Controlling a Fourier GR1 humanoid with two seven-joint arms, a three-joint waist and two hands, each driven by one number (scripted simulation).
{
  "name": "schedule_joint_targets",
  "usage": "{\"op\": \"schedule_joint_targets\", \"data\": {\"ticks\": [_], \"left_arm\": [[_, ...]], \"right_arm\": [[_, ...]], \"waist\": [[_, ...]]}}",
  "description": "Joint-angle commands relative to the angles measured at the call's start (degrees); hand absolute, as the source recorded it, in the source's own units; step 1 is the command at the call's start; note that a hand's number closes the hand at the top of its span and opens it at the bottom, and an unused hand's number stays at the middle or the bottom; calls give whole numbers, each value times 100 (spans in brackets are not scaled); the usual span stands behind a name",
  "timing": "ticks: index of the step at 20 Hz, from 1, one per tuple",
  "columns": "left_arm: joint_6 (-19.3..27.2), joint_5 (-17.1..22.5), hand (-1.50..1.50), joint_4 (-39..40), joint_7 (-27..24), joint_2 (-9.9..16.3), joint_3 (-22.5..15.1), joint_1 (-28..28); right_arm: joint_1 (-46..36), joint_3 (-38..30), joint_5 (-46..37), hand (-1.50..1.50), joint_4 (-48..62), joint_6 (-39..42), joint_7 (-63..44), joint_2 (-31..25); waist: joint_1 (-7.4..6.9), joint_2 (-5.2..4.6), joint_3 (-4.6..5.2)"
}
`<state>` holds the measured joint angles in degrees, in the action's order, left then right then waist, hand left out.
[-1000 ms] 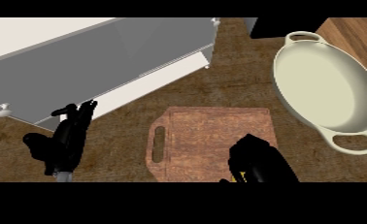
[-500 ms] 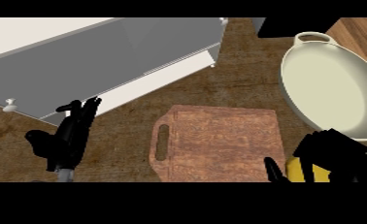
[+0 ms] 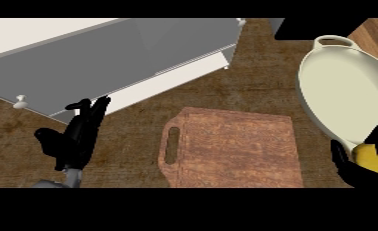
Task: Pick the lemon from the cutting board and place it in the pot
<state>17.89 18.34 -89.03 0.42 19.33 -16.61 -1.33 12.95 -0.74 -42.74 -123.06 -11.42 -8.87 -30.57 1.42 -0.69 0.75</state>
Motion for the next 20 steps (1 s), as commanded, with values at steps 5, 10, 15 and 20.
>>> {"op": "schedule_joint_targets", "data": {"ticks": [5,10,15,20], "left_arm": [[112,68,0,-434,-145,287,743,-945],[14,87,0,-222,-241,193,677,-1070],[-81,185,0,-303,-239,277,733,-1063],[-62,96,0,-124,-240,174,597,-1203]], "right_arm": [[-625,-1296,1302,150,1619,80,826,-490],[-987,-1700,1843,150,2639,363,1737,-958],[-1207,-1709,1740,150,3740,194,2488,-974],[-1695,-1494,1405,150,4920,278,2719,-1171]], "waist": [[-247,40,-107],[-236,25,-97],[-357,17,-103],[-455,-27,-95]]}}
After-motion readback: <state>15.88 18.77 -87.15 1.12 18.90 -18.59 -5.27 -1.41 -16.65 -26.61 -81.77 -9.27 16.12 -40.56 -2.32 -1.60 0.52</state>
